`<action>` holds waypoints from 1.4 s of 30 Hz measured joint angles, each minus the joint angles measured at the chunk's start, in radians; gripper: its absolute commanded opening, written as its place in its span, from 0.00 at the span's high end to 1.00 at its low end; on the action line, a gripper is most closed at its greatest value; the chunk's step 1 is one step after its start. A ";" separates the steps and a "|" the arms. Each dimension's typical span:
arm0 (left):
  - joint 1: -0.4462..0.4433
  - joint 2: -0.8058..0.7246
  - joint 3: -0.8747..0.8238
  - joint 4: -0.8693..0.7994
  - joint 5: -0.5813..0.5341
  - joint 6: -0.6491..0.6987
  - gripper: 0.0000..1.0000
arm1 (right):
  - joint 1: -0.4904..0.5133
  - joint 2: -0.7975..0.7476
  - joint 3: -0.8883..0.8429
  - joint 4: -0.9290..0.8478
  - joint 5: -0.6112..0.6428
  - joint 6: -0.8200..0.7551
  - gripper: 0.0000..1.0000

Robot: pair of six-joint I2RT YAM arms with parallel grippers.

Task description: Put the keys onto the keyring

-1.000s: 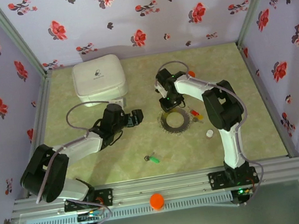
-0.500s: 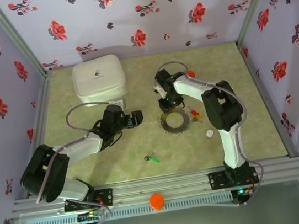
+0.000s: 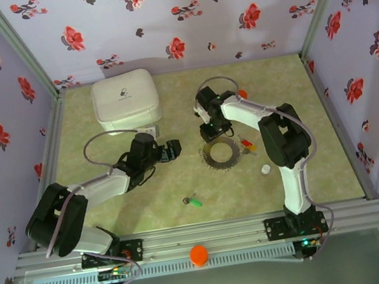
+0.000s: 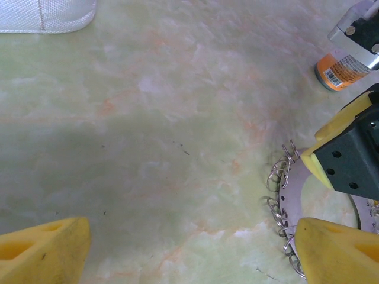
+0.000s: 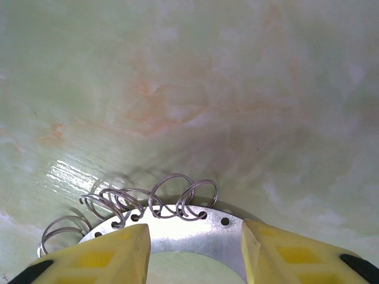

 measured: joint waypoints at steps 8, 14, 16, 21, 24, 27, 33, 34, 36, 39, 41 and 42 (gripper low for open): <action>0.000 0.000 -0.006 0.001 0.000 -0.001 0.11 | 0.000 0.029 0.001 0.000 0.000 0.000 0.57; 0.000 0.001 -0.006 0.001 0.000 -0.001 0.11 | 0.000 0.036 0.009 -0.001 0.024 0.002 0.63; 0.000 0.002 -0.006 0.002 0.000 -0.002 0.11 | 0.002 0.037 0.010 -0.001 0.038 0.004 0.67; 0.000 0.006 -0.006 0.004 0.000 -0.007 0.11 | 0.002 0.037 0.013 -0.002 0.073 0.003 0.70; 0.000 0.011 -0.006 0.007 0.000 -0.008 0.11 | 0.002 0.037 0.015 -0.002 0.083 0.003 0.71; 0.000 0.013 -0.006 0.007 0.000 -0.007 0.11 | 0.002 0.037 0.016 -0.002 0.085 0.003 0.69; 0.002 0.013 -0.006 0.008 0.000 -0.007 0.10 | 0.002 0.039 0.025 -0.003 0.074 0.036 0.58; 0.002 0.013 -0.006 0.008 0.000 -0.008 0.11 | 0.002 0.039 0.025 0.002 0.068 0.051 0.58; 0.002 0.013 -0.006 0.008 0.000 -0.007 0.11 | 0.002 0.036 0.025 0.014 0.057 0.089 0.57; 0.002 0.014 -0.006 0.008 0.000 -0.008 0.11 | 0.006 0.021 0.025 0.044 0.058 0.183 0.54; 0.002 0.018 -0.006 0.014 0.000 -0.008 0.11 | 0.014 0.009 0.025 0.060 0.082 0.258 0.52; 0.002 0.019 -0.006 0.015 0.000 -0.008 0.11 | 0.020 0.005 0.025 0.065 0.101 0.295 0.53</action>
